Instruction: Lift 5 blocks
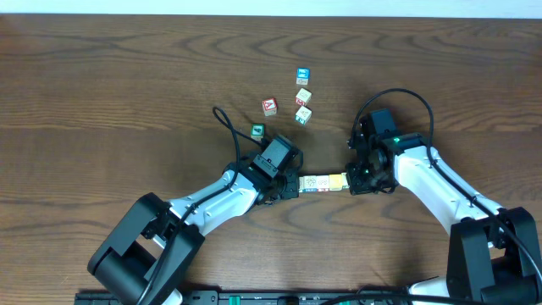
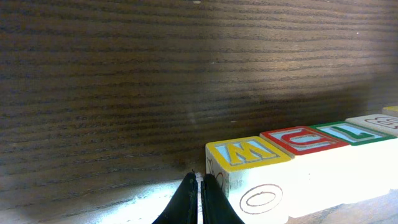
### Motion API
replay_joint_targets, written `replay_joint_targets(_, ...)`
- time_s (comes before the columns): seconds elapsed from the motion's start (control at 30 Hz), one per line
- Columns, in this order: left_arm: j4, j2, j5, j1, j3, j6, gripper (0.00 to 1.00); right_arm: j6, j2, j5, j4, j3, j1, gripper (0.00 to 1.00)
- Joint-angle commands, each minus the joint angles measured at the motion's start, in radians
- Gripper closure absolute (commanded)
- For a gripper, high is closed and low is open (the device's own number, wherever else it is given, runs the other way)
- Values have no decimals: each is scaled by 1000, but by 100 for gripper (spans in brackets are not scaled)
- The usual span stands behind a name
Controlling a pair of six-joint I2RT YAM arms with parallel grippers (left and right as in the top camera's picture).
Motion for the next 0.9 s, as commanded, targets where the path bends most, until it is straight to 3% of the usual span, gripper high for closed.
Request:
replay_joint_targets(0.0, 54, 21, 170, -68, 80, 5, 93, 1, 10, -263, 29, -10, 68, 99)
replay_joint_targets(0.5, 47, 62, 150, -73, 80, 10, 93, 1, 10, -195, 117, -98, 68, 99)
replay_joint_targets(0.7, -16, 62, 68, -73, 80, 10, 93, 4, 10, -134, 115, -98, 67, 97)
replay_joint_targets(0.87, -48, 62, 34, -73, 80, 10, 92, 101, 10, -68, 116, -98, 67, 93)
